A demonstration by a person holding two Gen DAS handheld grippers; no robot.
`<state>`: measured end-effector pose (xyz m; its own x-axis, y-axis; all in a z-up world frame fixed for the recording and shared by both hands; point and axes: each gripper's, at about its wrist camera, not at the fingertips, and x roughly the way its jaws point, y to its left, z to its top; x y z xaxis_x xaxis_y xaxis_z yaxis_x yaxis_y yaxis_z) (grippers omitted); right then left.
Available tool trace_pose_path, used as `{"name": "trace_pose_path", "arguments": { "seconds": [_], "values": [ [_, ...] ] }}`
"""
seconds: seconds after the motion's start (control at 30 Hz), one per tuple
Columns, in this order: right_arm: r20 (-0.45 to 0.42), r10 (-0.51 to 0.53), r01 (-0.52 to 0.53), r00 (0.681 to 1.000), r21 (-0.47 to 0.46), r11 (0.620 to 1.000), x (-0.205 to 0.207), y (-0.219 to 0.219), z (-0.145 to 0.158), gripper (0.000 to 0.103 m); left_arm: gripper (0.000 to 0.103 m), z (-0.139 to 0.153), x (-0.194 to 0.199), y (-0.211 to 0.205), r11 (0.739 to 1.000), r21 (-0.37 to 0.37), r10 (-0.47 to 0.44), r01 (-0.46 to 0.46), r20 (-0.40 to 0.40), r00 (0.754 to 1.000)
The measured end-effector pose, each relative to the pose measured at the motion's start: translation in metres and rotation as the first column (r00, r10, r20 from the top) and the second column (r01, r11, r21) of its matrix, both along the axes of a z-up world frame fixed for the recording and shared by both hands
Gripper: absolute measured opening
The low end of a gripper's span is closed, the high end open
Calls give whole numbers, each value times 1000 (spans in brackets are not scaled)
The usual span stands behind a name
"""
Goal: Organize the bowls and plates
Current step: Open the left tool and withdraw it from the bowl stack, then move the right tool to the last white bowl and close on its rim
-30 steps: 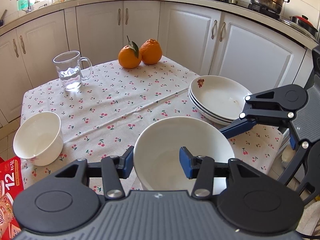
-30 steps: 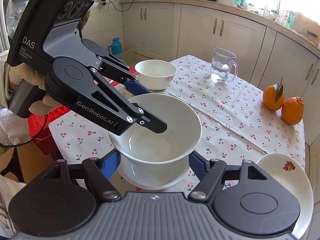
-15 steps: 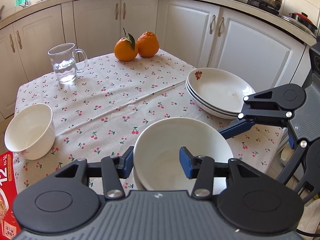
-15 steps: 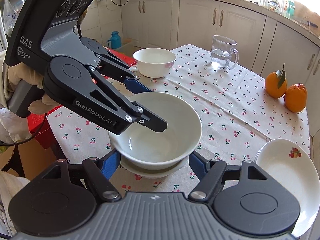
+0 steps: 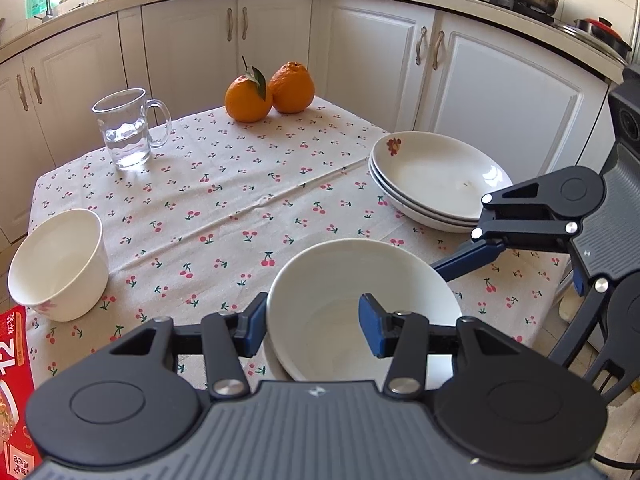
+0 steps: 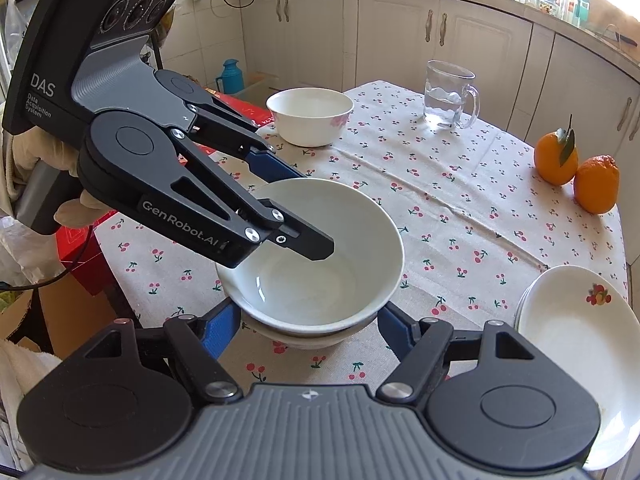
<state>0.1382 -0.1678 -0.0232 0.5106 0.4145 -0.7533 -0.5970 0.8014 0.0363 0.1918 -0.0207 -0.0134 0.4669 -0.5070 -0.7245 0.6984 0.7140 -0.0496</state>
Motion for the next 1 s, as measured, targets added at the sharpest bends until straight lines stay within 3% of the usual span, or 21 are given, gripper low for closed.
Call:
{"name": "trace_pose_path", "arguments": {
  "seconds": [0.23,0.27,0.33,0.4,0.5,0.77,1.0],
  "values": [
    [18,3,-3,1000,-7,1000,-2,1,3,80,51,1,1,5,1000,-16,11,-11,2,1000],
    [19,4,-4,1000,1,1000,-4,0,3,85,53,2,0,6,1000,-17,11,-10,10,1000],
    [29,8,-8,1000,21,1000,-6,-2,6,93,63,6,-4,9,1000,-14,18,-17,38,999],
    [41,11,-12,999,27,1000,-9,-2,11,94,78,11,-8,13,999,-21,34,-32,68,997],
    [52,11,-12,999,21,1000,-10,-1,14,98,87,18,-17,22,998,-33,49,-45,111,993],
    [74,-5,5,997,8,1000,-9,3,19,101,91,26,-34,51,993,-36,116,-111,174,978],
    [90,-14,11,996,31,999,-2,9,30,101,93,24,-41,78,979,-10,199,-204,262,944]
  ]
}}
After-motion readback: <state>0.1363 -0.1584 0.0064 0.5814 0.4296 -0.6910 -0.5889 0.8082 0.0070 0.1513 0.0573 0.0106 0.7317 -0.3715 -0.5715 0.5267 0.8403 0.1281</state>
